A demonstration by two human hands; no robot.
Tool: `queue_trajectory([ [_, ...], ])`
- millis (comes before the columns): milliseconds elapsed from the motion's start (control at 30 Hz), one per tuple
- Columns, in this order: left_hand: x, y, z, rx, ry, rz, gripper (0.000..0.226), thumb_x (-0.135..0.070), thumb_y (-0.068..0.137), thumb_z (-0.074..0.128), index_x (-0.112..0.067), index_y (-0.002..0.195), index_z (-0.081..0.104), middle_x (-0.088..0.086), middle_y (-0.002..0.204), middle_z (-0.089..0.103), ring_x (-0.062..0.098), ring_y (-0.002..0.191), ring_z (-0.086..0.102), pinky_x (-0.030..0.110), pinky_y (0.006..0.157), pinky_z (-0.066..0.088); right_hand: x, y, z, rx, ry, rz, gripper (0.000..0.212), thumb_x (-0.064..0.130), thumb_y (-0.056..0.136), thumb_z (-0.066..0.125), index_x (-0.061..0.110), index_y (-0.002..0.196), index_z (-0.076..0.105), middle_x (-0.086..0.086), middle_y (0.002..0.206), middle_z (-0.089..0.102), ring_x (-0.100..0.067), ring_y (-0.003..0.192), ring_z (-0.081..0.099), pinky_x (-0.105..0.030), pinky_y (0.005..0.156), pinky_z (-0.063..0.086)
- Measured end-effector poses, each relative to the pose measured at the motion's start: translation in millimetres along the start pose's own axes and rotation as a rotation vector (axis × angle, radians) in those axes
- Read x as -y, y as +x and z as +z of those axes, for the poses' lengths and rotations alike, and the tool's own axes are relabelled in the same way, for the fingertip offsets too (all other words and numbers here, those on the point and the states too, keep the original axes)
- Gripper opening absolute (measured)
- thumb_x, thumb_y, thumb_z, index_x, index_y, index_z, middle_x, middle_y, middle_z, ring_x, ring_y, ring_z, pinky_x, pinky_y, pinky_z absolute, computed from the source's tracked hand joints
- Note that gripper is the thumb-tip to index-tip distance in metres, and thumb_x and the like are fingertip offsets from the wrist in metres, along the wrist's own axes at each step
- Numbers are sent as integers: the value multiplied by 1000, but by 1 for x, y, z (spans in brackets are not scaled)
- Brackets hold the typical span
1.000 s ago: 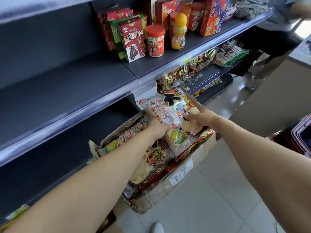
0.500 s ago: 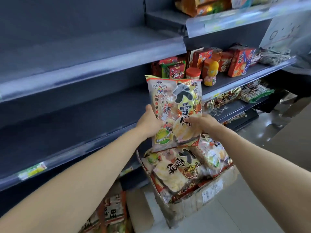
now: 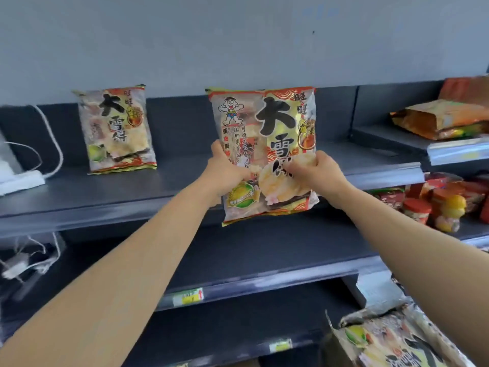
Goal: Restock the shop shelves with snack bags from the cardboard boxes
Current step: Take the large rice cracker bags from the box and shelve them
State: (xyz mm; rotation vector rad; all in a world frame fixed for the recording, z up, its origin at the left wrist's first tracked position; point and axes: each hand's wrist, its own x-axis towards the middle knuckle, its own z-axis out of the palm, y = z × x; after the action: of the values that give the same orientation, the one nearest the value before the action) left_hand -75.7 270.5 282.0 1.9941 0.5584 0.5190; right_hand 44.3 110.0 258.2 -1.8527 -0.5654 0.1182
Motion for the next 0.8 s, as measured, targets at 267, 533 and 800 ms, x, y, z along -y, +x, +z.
queue_trajectory([
  [267,31,45,-107,-198,38,-97,108,-3,81,68,-46,145,-6,9,144,39,30,115,54,40,78,54,67,47,105,-12,-34,-165,68,45,77,72,13,130,43,-3,123,56,-22,109,57,-35,88,51],
  [533,60,106,-147,-331,80,-101,99,2,83,64,-38,149,3,7,138,49,28,111,58,38,70,56,74,131,182,113,-160,-167,75,50,79,64,11,138,37,-13,136,39,-35,123,46,-48,102,43],
  [800,92,176,-150,-387,147,-119,46,1,86,62,-10,128,48,3,114,59,21,107,56,42,98,48,57,209,225,268,-400,-135,73,46,83,62,4,136,35,-17,135,42,-36,124,40,-42,100,38],
])
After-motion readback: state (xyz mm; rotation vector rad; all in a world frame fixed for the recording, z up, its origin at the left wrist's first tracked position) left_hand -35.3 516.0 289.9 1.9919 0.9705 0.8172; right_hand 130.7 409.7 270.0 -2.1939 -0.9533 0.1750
